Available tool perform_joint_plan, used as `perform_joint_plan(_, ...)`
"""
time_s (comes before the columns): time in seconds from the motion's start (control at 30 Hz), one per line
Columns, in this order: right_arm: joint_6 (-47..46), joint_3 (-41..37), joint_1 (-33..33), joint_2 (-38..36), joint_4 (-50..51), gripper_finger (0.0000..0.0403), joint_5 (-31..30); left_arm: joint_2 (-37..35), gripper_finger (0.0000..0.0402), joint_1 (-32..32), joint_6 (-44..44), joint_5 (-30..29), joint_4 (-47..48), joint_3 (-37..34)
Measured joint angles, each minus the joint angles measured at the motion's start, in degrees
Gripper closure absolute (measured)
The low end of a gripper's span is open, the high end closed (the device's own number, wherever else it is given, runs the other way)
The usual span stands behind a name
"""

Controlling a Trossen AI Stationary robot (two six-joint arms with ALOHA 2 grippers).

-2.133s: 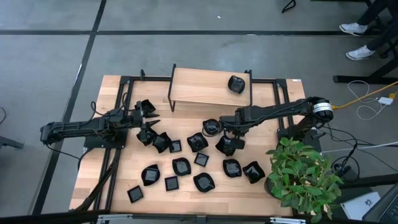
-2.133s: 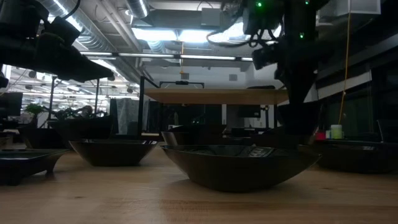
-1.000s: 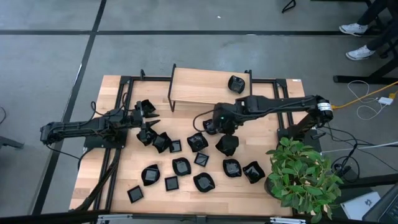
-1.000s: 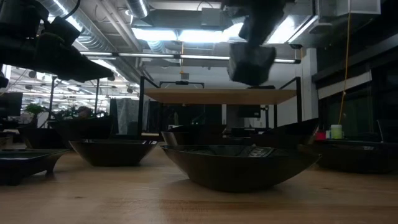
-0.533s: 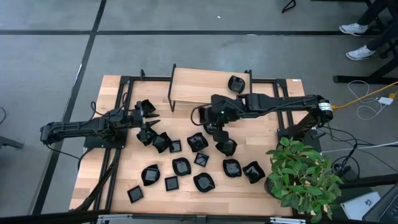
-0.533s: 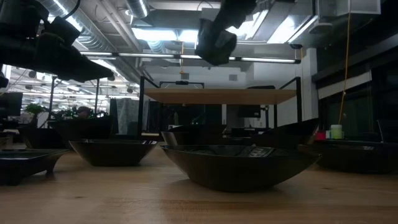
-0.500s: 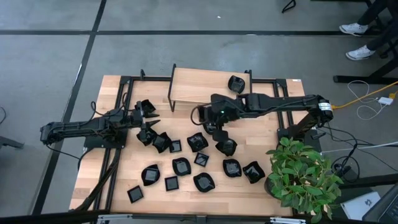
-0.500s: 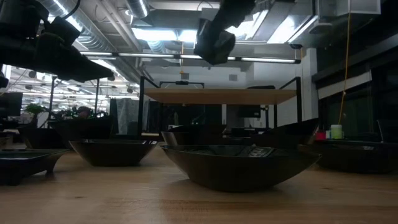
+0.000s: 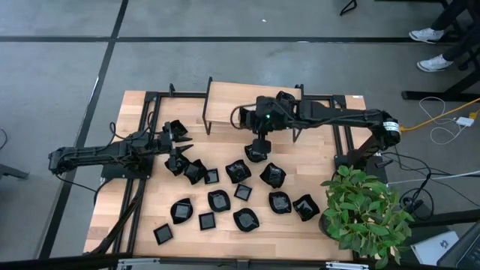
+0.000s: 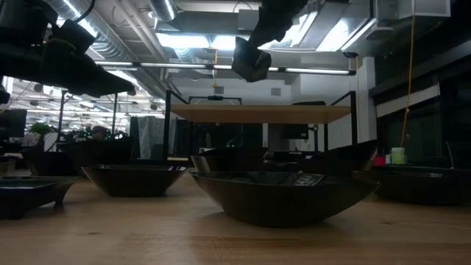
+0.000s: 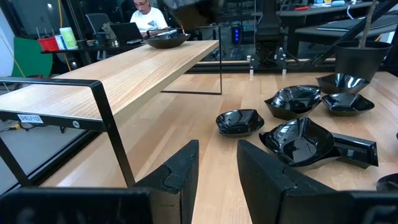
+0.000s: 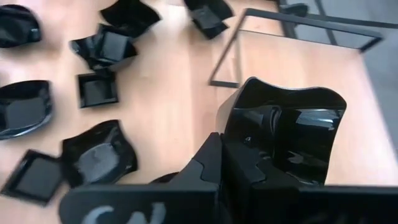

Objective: Pick & Place Mini shaped plates
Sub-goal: Put the distorted square plate on the shelf

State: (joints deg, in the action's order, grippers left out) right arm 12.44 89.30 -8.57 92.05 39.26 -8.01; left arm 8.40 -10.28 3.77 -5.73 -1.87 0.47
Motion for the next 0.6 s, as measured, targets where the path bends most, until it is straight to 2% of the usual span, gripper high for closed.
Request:
perform_joint_plan(0.3,2.0,0.0,-5.1,0.2,-2.3,0.0398,0.0,0.0,0.0297,0.0,0.0,0.0,0.0,0.0)
perform_joint_plan(0.6,6.1,-1.9,-6.1,0.7,-3.6,0.0398,0.2,0.0,0.0297,0.0,0.0,0.0,0.0,0.0)
